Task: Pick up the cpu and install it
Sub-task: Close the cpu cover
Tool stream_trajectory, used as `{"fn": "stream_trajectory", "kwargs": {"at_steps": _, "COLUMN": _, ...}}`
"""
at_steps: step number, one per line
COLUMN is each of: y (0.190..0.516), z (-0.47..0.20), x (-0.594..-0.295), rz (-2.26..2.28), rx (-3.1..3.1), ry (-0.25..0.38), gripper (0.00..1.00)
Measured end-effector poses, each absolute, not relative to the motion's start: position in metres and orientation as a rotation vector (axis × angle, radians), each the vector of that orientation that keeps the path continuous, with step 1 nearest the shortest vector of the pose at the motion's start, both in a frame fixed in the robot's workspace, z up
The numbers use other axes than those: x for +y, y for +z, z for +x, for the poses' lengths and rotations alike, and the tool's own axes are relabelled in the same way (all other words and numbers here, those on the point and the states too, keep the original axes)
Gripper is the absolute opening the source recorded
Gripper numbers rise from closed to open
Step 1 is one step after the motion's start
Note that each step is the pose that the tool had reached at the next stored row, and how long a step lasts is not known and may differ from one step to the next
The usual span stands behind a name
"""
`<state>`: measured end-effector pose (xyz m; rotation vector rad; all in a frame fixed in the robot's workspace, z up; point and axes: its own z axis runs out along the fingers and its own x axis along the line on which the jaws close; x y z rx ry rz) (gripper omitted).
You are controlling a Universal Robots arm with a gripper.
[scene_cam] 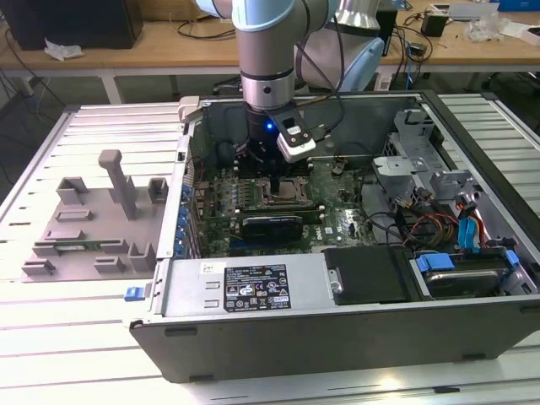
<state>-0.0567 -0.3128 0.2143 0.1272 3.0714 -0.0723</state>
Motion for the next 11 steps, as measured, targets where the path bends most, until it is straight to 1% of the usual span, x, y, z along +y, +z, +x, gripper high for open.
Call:
{"fn": "stream_trajectory", "kwargs": {"at_steps": 7, "y": 0.217, "z": -0.059, "x": -0.313, "rz": 0.127, "rx": 3.067, "ry": -0.072, "gripper": 0.11}}
{"fn": "stream_trajectory", "kwargs": {"at_steps": 11, "y": 0.227, "z": -0.059, "x": -0.313, "rz": 0.127, "rx": 3.067, "ry": -0.072, "gripper": 0.11}}
